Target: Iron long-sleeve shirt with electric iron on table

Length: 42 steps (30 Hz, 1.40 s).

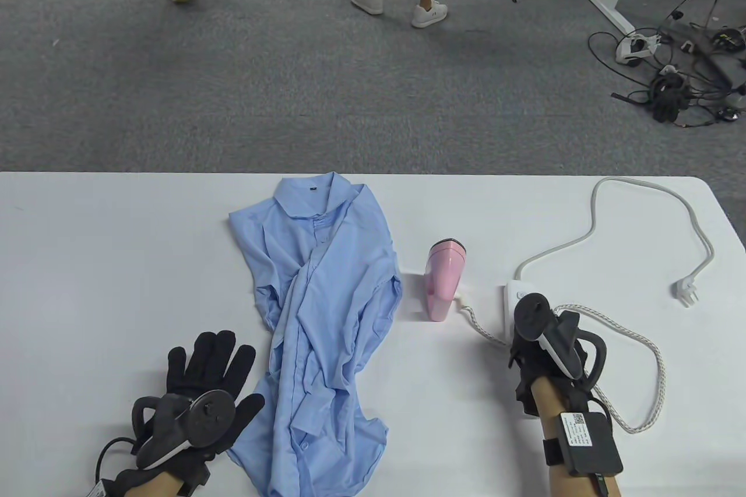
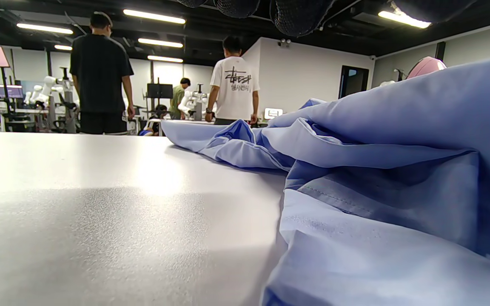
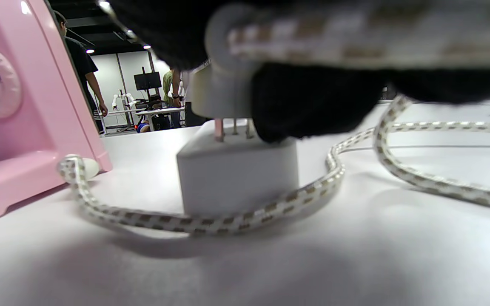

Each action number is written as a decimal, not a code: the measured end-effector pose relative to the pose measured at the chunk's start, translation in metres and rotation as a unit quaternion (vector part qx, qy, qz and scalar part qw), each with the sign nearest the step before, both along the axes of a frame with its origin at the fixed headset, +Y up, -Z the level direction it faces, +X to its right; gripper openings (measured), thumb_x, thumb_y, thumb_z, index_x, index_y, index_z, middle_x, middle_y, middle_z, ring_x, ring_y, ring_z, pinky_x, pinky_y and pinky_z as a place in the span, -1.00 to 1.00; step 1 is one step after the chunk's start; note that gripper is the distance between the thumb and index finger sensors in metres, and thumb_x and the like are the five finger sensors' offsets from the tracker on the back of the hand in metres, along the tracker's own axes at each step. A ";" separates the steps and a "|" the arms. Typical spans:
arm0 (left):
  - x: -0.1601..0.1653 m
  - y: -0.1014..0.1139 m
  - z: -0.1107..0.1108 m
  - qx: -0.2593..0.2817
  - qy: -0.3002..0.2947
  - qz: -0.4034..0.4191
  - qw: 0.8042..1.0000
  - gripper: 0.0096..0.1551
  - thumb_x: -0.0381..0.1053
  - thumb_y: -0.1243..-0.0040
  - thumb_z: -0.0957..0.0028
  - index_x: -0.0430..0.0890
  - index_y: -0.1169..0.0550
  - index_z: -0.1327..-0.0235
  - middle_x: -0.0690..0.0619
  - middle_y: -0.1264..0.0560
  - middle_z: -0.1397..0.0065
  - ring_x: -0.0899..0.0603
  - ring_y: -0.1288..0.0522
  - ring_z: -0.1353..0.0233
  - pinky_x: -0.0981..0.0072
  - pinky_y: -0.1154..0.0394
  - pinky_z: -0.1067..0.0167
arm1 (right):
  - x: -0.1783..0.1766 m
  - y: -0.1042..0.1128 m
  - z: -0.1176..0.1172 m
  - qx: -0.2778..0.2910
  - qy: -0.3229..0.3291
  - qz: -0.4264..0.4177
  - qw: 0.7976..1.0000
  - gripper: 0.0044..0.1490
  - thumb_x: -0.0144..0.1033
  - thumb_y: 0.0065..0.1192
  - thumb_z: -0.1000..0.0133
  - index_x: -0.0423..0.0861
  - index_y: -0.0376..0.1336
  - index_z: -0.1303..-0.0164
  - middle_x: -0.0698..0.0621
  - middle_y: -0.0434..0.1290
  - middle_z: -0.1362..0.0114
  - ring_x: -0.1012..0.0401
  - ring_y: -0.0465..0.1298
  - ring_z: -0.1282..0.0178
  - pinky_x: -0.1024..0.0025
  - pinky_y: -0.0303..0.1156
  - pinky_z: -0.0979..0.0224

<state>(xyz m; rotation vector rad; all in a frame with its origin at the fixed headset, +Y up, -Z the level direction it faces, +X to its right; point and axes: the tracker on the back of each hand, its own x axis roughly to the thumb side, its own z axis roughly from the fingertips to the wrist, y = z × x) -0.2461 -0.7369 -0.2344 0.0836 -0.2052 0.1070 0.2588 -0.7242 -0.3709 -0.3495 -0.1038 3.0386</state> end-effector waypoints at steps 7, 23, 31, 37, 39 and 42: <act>0.001 0.000 0.000 -0.001 0.006 -0.009 1.000 -0.05 0.48 0.11 0.05 0.10 -0.17 -0.62 -0.07 0.07 -0.77 -0.33 0.13 -0.74 -0.41 0.21 -0.48 | -0.009 0.004 -0.011 -0.023 0.013 0.031 0.999 -0.25 -0.24 0.21 0.00 -0.39 0.26 -0.32 -0.35 0.60 0.15 0.07 0.63 0.43 0.01 0.63 0.28; -0.001 0.002 0.000 -0.002 0.008 0.001 1.000 -0.05 0.48 0.11 0.05 0.10 -0.17 -0.62 -0.07 0.08 -0.77 -0.33 0.13 -0.74 -0.41 0.22 -0.48 | -0.013 -0.002 -0.024 -0.093 -0.002 0.039 0.995 -0.25 -0.26 0.16 -0.02 -0.40 0.22 -0.35 -0.36 0.57 0.13 0.07 0.64 0.40 0.02 0.65 0.24; -0.003 0.002 0.001 0.005 0.009 0.006 1.000 0.00 0.48 0.13 0.04 0.13 0.00 -0.65 -0.05 0.33 -0.72 -0.31 0.34 -0.71 -0.39 0.30 -0.46 | 0.002 0.010 -0.028 -0.108 -0.042 0.015 0.993 -0.19 0.02 0.09 0.00 -0.21 0.27 -0.36 -0.27 0.59 0.03 0.05 0.64 0.38 0.03 0.61 0.30; -0.005 0.003 0.001 0.004 0.008 0.011 1.000 0.00 0.48 0.13 0.04 0.13 0.00 -0.64 -0.04 0.33 -0.72 -0.30 0.34 -0.72 -0.39 0.31 -0.46 | 0.004 0.027 -0.031 -0.041 -0.045 0.000 0.998 0.00 0.18 0.07 0.03 -0.12 0.03 -0.55 -0.37 0.15 -0.50 -0.26 0.34 -0.33 -0.27 0.35 -0.17; -0.004 0.002 0.001 0.000 0.007 0.011 1.000 0.00 0.48 0.13 0.04 0.12 0.00 -0.64 -0.04 0.33 -0.72 -0.30 0.33 -0.71 -0.39 0.31 -0.46 | 0.002 0.016 -0.036 -0.086 -0.054 0.011 0.995 0.04 0.20 0.06 0.02 -0.12 -0.05 -0.57 -0.36 0.02 -0.55 -0.29 0.23 -0.42 -0.31 0.28 -0.25; -0.004 0.002 0.001 -0.002 0.007 0.008 1.000 0.00 0.48 0.13 0.04 0.12 0.00 -0.64 -0.04 0.32 -0.72 -0.31 0.33 -0.71 -0.39 0.31 -0.46 | 0.000 0.002 -0.043 -0.105 -0.051 0.010 0.993 0.03 0.20 0.06 0.02 -0.12 -0.04 -0.57 -0.36 0.03 -0.55 -0.29 0.23 -0.42 -0.31 0.28 -0.25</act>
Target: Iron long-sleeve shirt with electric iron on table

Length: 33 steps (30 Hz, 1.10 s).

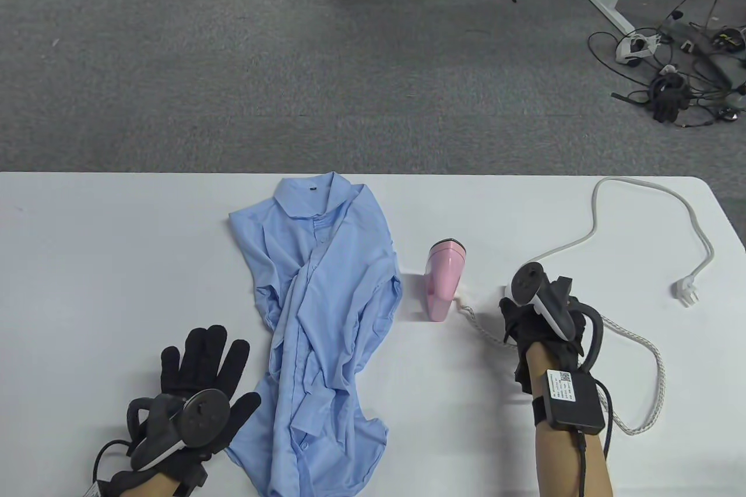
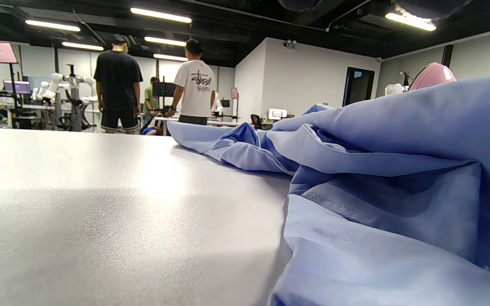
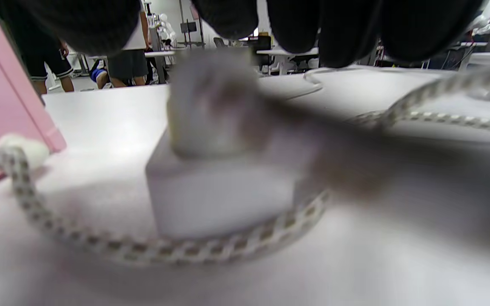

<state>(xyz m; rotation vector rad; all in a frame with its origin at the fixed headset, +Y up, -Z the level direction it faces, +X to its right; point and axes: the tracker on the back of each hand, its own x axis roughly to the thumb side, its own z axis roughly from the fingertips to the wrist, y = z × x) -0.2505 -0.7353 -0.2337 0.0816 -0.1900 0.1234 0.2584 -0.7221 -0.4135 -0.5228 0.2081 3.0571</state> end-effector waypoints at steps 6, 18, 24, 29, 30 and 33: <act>-0.001 0.000 0.000 -0.004 0.006 -0.001 1.000 0.00 0.49 0.14 0.03 0.13 0.04 -0.64 -0.03 0.38 -0.69 -0.30 0.36 -0.71 -0.38 0.32 -0.46 | -0.007 -0.016 -0.013 -0.042 -0.003 0.004 0.999 -0.02 0.19 0.05 0.01 -0.13 0.04 -0.53 -0.34 0.07 -0.53 -0.27 0.25 -0.41 -0.28 0.30 -0.25; -0.001 0.001 0.000 -0.013 0.005 -0.002 1.000 0.01 0.49 0.14 0.03 0.13 0.05 -0.64 -0.02 0.39 -0.69 -0.29 0.38 -0.70 -0.38 0.34 -0.46 | 0.000 -0.018 -0.019 -0.039 -0.016 -0.059 0.997 0.00 0.25 0.10 0.04 -0.18 0.08 -0.44 -0.38 0.13 -0.44 -0.27 0.27 -0.34 -0.30 0.32 -0.22; -0.001 0.004 0.001 -0.003 0.004 0.005 1.000 0.01 0.49 0.14 0.04 0.13 0.05 -0.64 -0.02 0.38 -0.69 -0.29 0.38 -0.71 -0.38 0.34 -0.46 | -0.003 -0.019 -0.017 -0.031 -0.012 -0.038 0.999 -0.01 0.25 0.10 0.05 -0.19 0.10 -0.42 -0.38 0.15 -0.44 -0.27 0.28 -0.34 -0.31 0.31 -0.21; -0.001 0.004 0.002 0.008 -0.003 0.015 1.000 0.00 0.49 0.14 0.04 0.14 0.04 -0.64 -0.01 0.37 -0.70 -0.29 0.36 -0.71 -0.38 0.33 -0.46 | -0.003 -0.016 -0.015 -0.029 -0.011 -0.027 0.999 0.02 0.27 0.07 0.07 -0.17 0.08 -0.44 -0.36 0.16 -0.44 -0.27 0.28 -0.35 -0.32 0.30 -0.22; -0.001 0.004 0.002 0.011 -0.002 0.017 1.000 0.01 0.49 0.14 0.04 0.14 0.04 -0.64 -0.02 0.37 -0.70 -0.29 0.36 -0.71 -0.38 0.33 -0.46 | -0.002 -0.014 -0.014 -0.024 -0.010 -0.027 0.999 0.02 0.29 0.04 0.07 -0.16 0.10 -0.45 -0.36 0.17 -0.45 -0.28 0.28 -0.36 -0.32 0.29 -0.23; -0.002 0.005 0.002 0.018 -0.003 0.025 1.000 0.00 0.49 0.14 0.04 0.14 0.05 -0.64 -0.02 0.37 -0.70 -0.29 0.35 -0.72 -0.38 0.33 -0.47 | -0.001 0.005 -0.001 0.045 -0.014 -0.023 0.999 0.04 0.29 0.02 0.07 -0.16 0.07 -0.48 -0.36 0.12 -0.47 -0.27 0.25 -0.38 -0.32 0.27 -0.25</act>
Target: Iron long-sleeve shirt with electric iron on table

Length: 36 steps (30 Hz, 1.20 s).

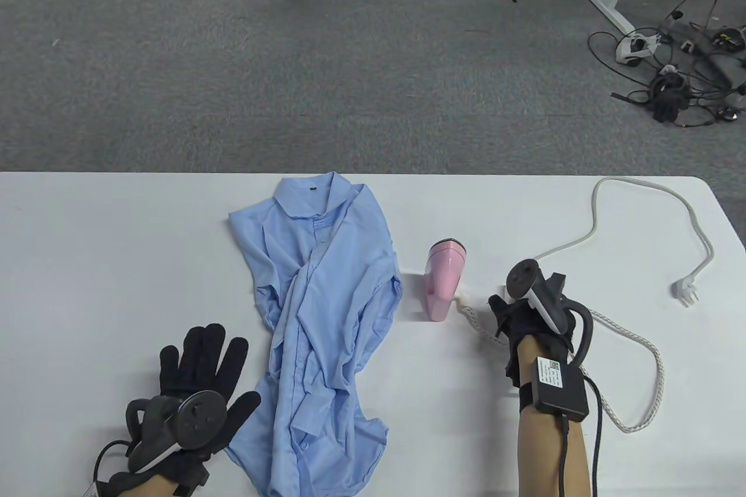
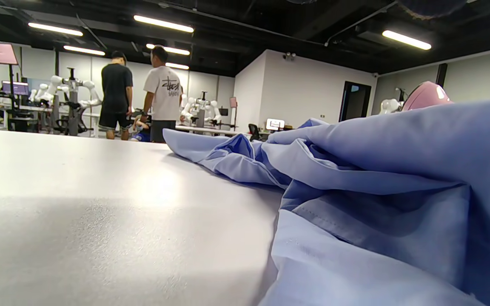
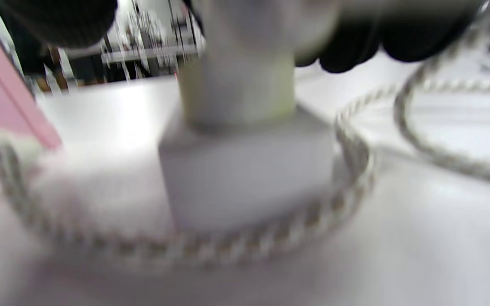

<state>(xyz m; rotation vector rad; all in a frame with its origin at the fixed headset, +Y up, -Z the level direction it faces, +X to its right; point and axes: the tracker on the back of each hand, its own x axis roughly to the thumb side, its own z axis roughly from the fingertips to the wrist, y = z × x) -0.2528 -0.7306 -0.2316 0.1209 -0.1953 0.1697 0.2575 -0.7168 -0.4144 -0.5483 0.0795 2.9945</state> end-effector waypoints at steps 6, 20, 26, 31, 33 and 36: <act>0.002 -0.001 0.001 0.002 -0.007 0.005 1.000 0.01 0.49 0.14 0.04 0.14 0.06 -0.64 -0.02 0.37 -0.70 -0.29 0.35 -0.72 -0.38 0.32 -0.47 | -0.025 0.059 0.041 0.161 0.056 -0.012 0.985 0.05 0.27 0.03 0.06 -0.20 0.06 -0.48 -0.37 0.10 -0.48 -0.28 0.24 -0.39 -0.33 0.25 -0.26; 0.009 -0.002 0.004 0.009 -0.020 0.001 1.000 0.01 0.49 0.14 0.04 0.14 0.05 -0.63 -0.02 0.34 -0.71 -0.29 0.33 -0.72 -0.39 0.31 -0.47 | -0.182 0.033 0.137 0.219 0.339 -0.048 0.914 0.02 0.26 0.03 0.05 -0.23 0.12 -0.44 -0.37 0.17 -0.44 -0.25 0.30 -0.34 -0.26 0.32 -0.22; 0.014 -0.004 0.005 0.003 -0.031 -0.005 1.000 0.01 0.49 0.15 0.04 0.14 0.05 -0.64 -0.02 0.34 -0.72 -0.29 0.32 -0.73 -0.39 0.30 -0.47 | -0.242 -0.006 0.168 0.123 0.488 -0.006 0.864 0.09 0.29 0.11 0.10 -0.15 0.03 -0.51 -0.30 0.05 -0.53 -0.24 0.20 -0.45 -0.35 0.22 -0.31; 0.016 -0.005 0.005 0.000 -0.036 -0.008 0.999 0.01 0.49 0.15 0.04 0.14 0.05 -0.64 -0.02 0.34 -0.72 -0.29 0.32 -0.73 -0.39 0.31 -0.47 | -0.267 -0.022 0.171 0.102 0.524 0.048 0.844 0.03 0.23 0.21 0.12 0.01 0.03 -0.51 -0.24 0.03 -0.54 -0.21 0.18 -0.47 -0.34 0.20 -0.34; 0.016 -0.005 0.005 -0.002 -0.037 -0.006 0.999 0.01 0.49 0.15 0.04 0.14 0.05 -0.64 -0.03 0.34 -0.72 -0.29 0.32 -0.72 -0.39 0.31 -0.47 | -0.271 -0.024 0.170 0.111 0.528 0.028 0.841 -0.13 0.08 0.25 0.09 0.01 0.14 -0.43 -0.21 0.08 -0.52 -0.19 0.20 -0.45 -0.33 0.20 -0.34; 0.017 -0.007 0.003 -0.008 -0.038 -0.009 0.999 0.00 0.49 0.15 0.04 0.14 0.05 -0.63 -0.03 0.34 -0.72 -0.30 0.32 -0.72 -0.39 0.31 -0.47 | -0.270 -0.021 0.169 0.160 0.518 0.016 0.840 -0.41 -0.14 0.25 0.05 -0.05 0.37 -0.18 -0.16 0.25 -0.42 -0.14 0.32 -0.37 -0.28 0.28 -0.30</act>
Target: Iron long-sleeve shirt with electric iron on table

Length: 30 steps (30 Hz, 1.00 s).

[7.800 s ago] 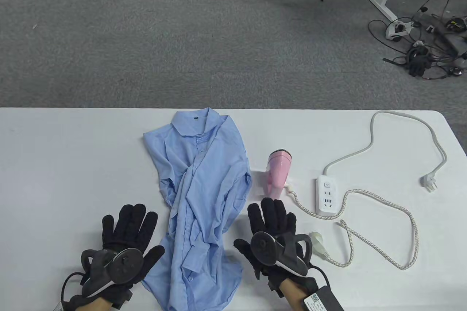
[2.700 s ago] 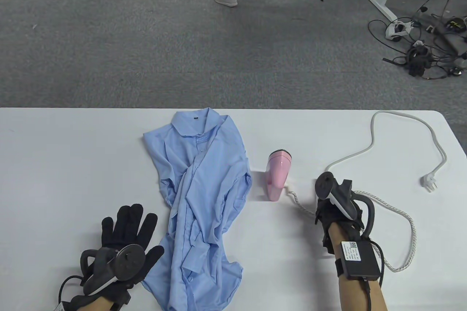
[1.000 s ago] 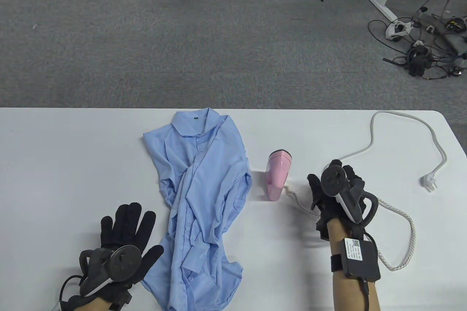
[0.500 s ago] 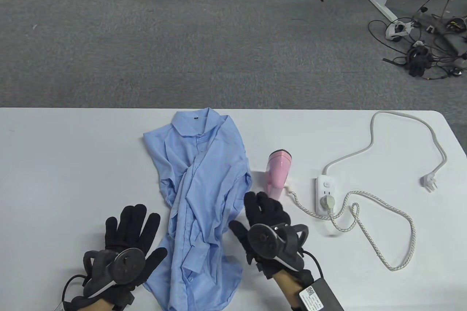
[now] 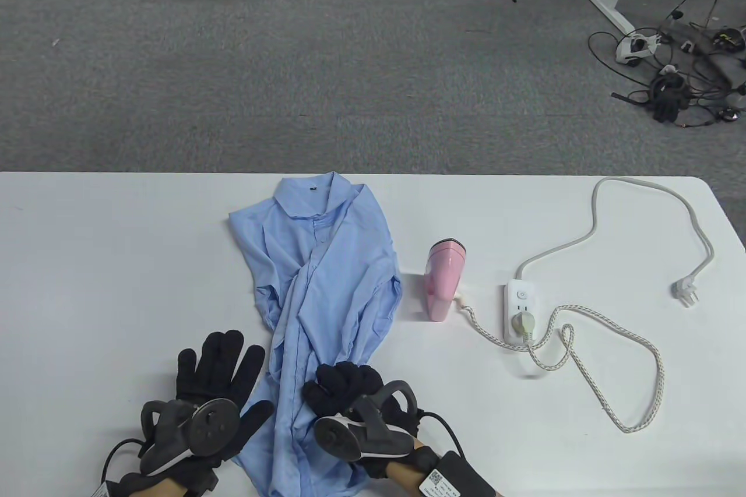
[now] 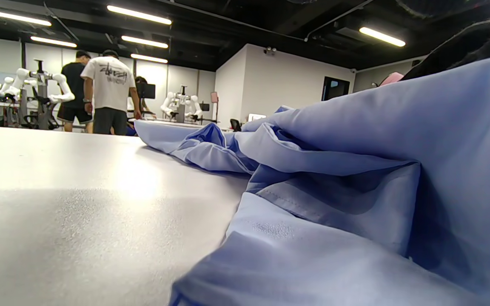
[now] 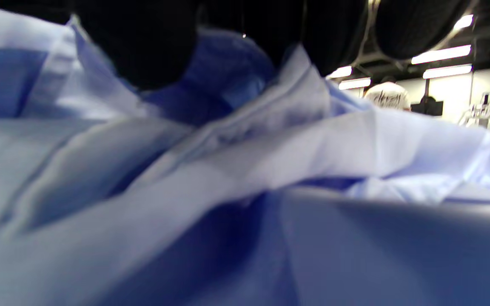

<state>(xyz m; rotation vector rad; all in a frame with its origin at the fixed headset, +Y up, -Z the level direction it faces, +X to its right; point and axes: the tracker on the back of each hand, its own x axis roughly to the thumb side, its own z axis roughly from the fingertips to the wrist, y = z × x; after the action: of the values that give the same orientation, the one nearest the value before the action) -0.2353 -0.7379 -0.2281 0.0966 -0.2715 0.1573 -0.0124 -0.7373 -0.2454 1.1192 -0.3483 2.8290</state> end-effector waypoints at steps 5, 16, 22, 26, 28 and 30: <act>0.001 -0.001 -0.001 -0.003 0.006 0.001 1.000 0.00 0.49 0.15 0.04 0.14 0.05 -0.63 -0.03 0.34 -0.71 -0.29 0.32 -0.72 -0.39 0.31 -0.46 | 0.020 0.012 -0.006 0.005 -0.005 -0.059 0.998 -0.48 -0.21 0.21 0.06 -0.11 0.42 -0.07 -0.18 0.34 -0.34 -0.12 0.40 -0.29 -0.26 0.33 -0.25; 0.018 0.025 -0.022 -0.026 0.007 0.003 1.000 0.02 0.49 0.14 0.04 0.16 0.09 -0.63 -0.02 0.35 -0.72 -0.28 0.32 -0.74 -0.38 0.32 -0.48 | 0.169 0.107 -0.016 -0.009 -0.089 -0.387 0.918 -0.48 -0.18 0.17 0.02 -0.10 0.41 -0.09 -0.18 0.38 -0.33 -0.10 0.46 -0.26 -0.25 0.39 -0.24; 0.046 0.052 -0.059 -0.035 0.011 0.035 0.999 0.03 0.48 0.13 0.04 0.15 0.13 -0.62 -0.02 0.34 -0.72 -0.29 0.27 -0.75 -0.38 0.30 -0.49 | 0.257 0.111 -0.020 0.047 -0.170 -0.470 0.865 -0.48 -0.15 0.16 0.01 -0.11 0.42 -0.07 -0.18 0.40 -0.29 -0.09 0.49 -0.22 -0.24 0.41 -0.22; 0.074 0.044 -0.084 -0.064 0.011 0.012 0.998 0.03 0.48 0.13 0.04 0.15 0.12 -0.62 -0.02 0.33 -0.73 -0.28 0.26 -0.75 -0.38 0.30 -0.49 | 0.295 0.100 -0.022 0.025 -0.181 -0.549 0.815 -0.48 -0.15 0.14 -0.01 -0.13 0.40 -0.08 -0.20 0.39 -0.29 -0.10 0.48 -0.21 -0.24 0.40 -0.21; 0.089 0.028 -0.099 -0.104 0.017 -0.017 0.994 0.02 0.48 0.12 0.04 0.15 0.08 -0.63 -0.01 0.28 -0.74 -0.27 0.26 -0.75 -0.37 0.35 -0.47 | 0.304 0.093 -0.026 0.004 -0.182 -0.573 0.799 -0.48 -0.15 0.13 -0.02 -0.13 0.40 -0.09 -0.21 0.38 -0.29 -0.10 0.48 -0.21 -0.24 0.39 -0.22; 0.100 0.003 -0.114 -0.151 0.015 -0.089 0.984 0.00 0.48 0.10 0.07 0.16 0.00 -0.63 0.02 0.15 -0.77 -0.24 0.21 -0.77 -0.36 0.37 -0.46 | 0.308 0.089 -0.030 -0.006 -0.182 -0.588 0.788 -0.48 -0.15 0.13 -0.02 -0.14 0.40 -0.09 -0.21 0.38 -0.30 -0.11 0.47 -0.21 -0.24 0.39 -0.22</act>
<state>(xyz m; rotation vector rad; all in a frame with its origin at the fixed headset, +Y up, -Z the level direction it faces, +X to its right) -0.1356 -0.7351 -0.3419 -0.2257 -0.2216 0.0177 0.2956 -0.6482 -0.2750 0.1239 -0.7219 1.8209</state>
